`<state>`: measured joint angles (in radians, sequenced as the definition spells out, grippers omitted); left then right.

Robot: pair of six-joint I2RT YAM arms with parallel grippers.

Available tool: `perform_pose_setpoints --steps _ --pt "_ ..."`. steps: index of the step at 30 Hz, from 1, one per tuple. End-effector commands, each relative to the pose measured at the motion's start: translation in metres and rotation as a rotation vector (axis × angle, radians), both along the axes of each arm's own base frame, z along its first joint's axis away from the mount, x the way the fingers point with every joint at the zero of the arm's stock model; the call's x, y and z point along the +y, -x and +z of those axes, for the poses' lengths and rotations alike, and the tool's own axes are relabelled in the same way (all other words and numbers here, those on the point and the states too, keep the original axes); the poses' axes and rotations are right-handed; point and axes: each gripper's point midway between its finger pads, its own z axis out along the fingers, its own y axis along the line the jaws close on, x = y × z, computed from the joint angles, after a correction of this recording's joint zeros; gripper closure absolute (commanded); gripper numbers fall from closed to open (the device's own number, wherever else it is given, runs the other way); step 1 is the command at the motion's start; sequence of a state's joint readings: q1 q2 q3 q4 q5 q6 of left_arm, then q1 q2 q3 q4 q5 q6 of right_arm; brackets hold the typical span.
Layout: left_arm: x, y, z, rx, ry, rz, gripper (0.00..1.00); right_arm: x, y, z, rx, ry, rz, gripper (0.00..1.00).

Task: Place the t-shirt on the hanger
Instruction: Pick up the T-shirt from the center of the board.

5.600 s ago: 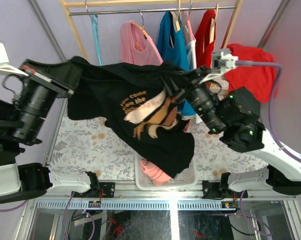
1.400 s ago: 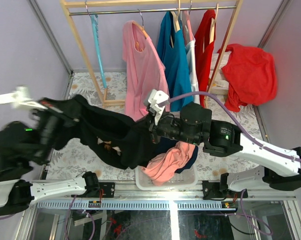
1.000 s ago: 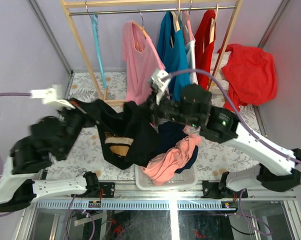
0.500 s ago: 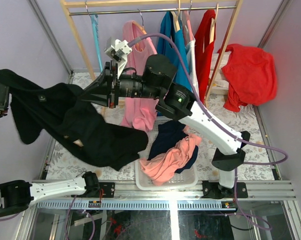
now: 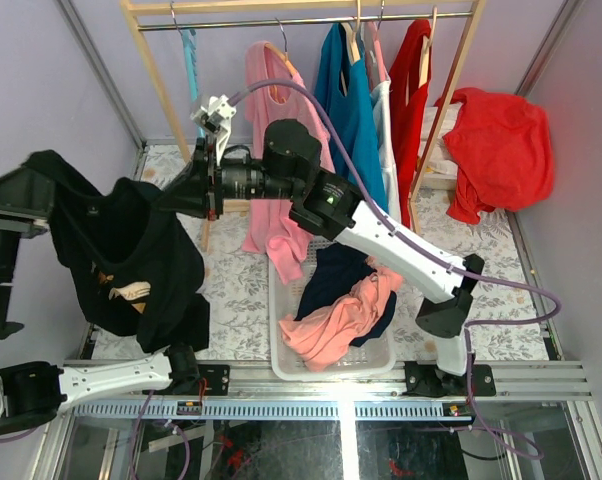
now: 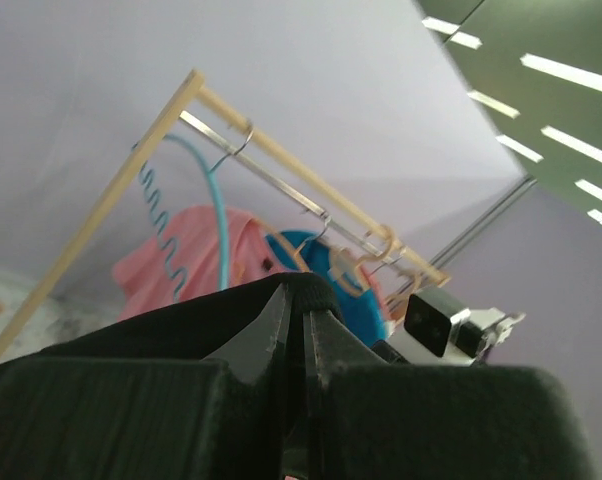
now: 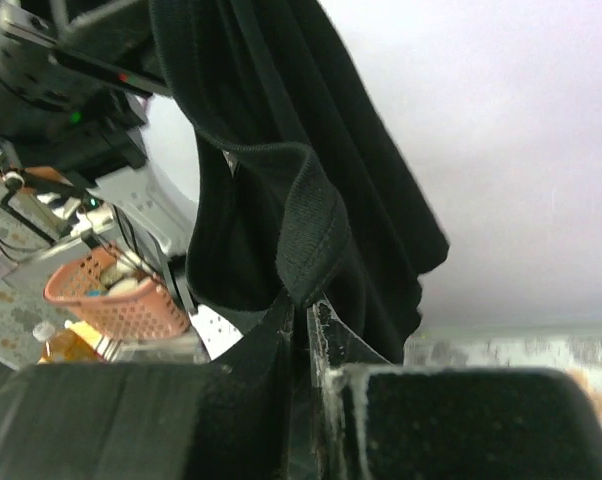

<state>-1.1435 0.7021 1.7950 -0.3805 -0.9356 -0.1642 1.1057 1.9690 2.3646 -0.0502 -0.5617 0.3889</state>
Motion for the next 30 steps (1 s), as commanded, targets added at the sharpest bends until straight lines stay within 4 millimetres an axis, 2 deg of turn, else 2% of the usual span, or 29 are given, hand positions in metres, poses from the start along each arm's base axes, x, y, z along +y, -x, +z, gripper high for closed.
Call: perform_pose_setpoints --steps 1,5,6,11,13,16,20,25,30 --pt "-0.023 -0.02 -0.052 0.167 -0.071 0.049 1.0 -0.035 0.007 0.015 -0.043 -0.021 -0.041 1.0" --pt "-0.049 -0.034 -0.108 0.315 -0.172 0.073 1.0 -0.061 0.01 -0.024 -0.028 0.056 -0.104 1.0" --pt "-0.057 -0.036 -0.121 0.349 -0.183 0.068 1.0 -0.066 0.008 -0.046 -0.013 0.1 -0.123 1.0" --pt "-0.089 -0.044 -0.174 0.495 -0.318 0.05 1.0 -0.102 0.006 -0.096 0.026 0.192 -0.236 1.0" --pt "-0.096 -0.044 -0.2 0.554 -0.366 0.05 1.0 -0.116 0.003 -0.109 0.044 0.212 -0.292 1.0" --pt "-0.097 -0.042 -0.227 0.596 -0.372 0.04 1.0 -0.138 0.003 -0.128 0.073 0.231 -0.353 1.0" --pt "-0.094 -0.039 -0.255 0.638 -0.388 0.053 1.0 -0.158 0.008 -0.137 0.092 0.234 -0.384 1.0" --pt "-0.096 -0.039 -0.284 0.698 -0.437 0.076 1.0 -0.171 0.013 -0.134 0.103 0.226 -0.393 1.0" --pt "-0.097 -0.039 -0.299 0.728 -0.453 0.088 1.0 -0.183 0.015 -0.133 0.11 0.214 -0.417 1.0"
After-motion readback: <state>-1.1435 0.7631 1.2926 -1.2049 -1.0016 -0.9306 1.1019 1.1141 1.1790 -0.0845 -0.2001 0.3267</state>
